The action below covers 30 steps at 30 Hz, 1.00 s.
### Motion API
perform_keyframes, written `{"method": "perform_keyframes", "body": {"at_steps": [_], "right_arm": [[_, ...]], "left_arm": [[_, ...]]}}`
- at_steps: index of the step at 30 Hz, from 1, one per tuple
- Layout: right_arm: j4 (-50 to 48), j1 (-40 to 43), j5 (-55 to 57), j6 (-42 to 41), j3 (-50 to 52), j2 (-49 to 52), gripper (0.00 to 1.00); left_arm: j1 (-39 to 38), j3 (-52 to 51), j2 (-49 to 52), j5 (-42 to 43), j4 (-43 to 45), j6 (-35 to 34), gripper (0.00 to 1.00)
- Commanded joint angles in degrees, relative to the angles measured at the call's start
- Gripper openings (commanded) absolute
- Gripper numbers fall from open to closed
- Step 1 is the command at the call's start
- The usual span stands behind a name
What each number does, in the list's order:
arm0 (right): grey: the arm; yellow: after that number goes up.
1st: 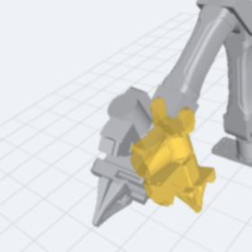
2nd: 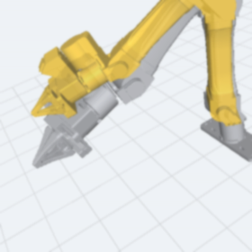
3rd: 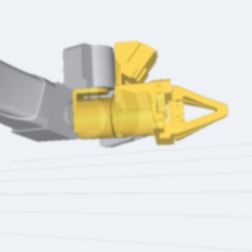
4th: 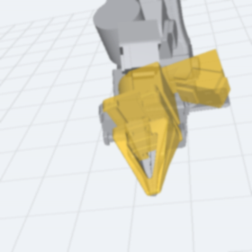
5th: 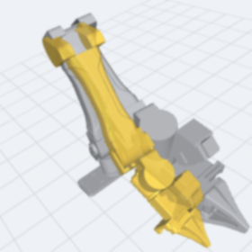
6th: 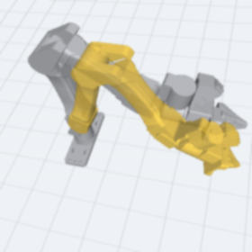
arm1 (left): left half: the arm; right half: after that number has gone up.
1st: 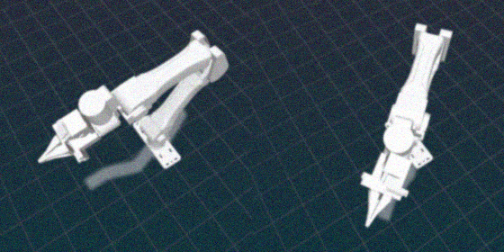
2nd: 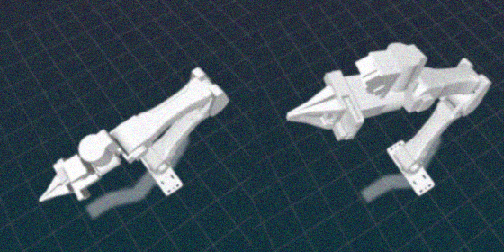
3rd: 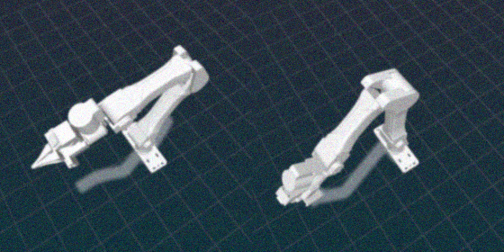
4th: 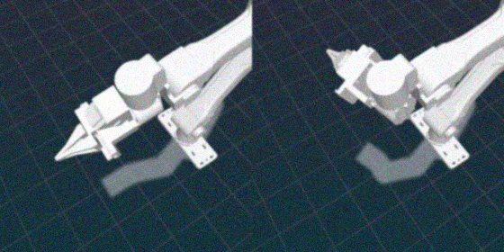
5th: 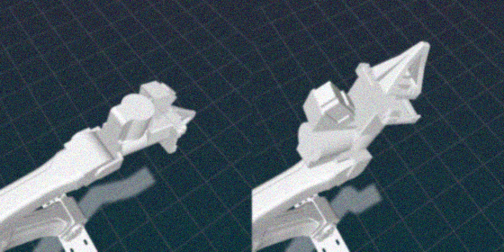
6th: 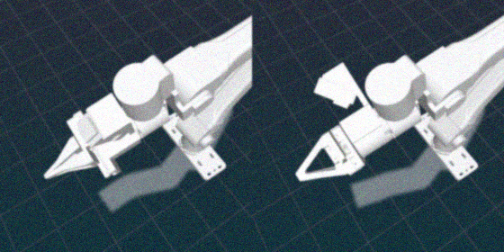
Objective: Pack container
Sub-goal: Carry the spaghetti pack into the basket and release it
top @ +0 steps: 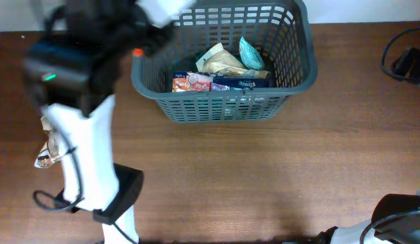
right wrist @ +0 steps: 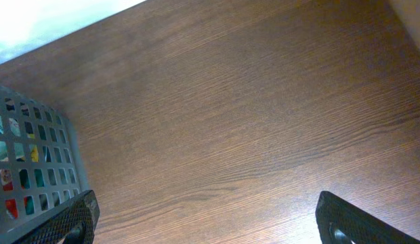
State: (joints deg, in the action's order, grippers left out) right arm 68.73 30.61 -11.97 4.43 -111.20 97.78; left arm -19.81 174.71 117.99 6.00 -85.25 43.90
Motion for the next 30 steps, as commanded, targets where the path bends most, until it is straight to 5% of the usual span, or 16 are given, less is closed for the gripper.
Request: {"method": "perform_keyframes", "body": {"at_steps": [1, 16, 17, 19, 21, 30], "right_arm": [[-0.13, 0.17, -0.48, -0.46, 0.17, -0.55, 0.99], [-0.13, 0.17, -0.48, -0.46, 0.17, -0.55, 0.99], [-0.13, 0.17, -0.48, -0.46, 0.17, -0.55, 0.99], [-0.13, 0.17, -0.48, -0.46, 0.17, -0.55, 0.99], [-0.13, 0.17, -0.48, -0.46, 0.17, -0.55, 0.99], [-0.13, 0.17, -0.48, -0.46, 0.17, -0.55, 0.99]], "left_arm": [[-3.32, -5.57, 4.74, -0.31, 1.22, 12.20, 0.02], [-4.55, -16.39, 20.65, -4.44, 9.75, 14.73, 0.02], [-4.55, -16.39, 20.68, -4.42, 9.60, 14.67, 0.08], [-4.55, -16.35, 20.61, -4.55, 9.68, 13.25, 0.38], [-4.59, -15.78, 18.78, -6.86, 9.90, 9.62, 0.99], [-4.28, -13.88, 3.54, -20.83, 9.33, 1.11, 0.99]]}}
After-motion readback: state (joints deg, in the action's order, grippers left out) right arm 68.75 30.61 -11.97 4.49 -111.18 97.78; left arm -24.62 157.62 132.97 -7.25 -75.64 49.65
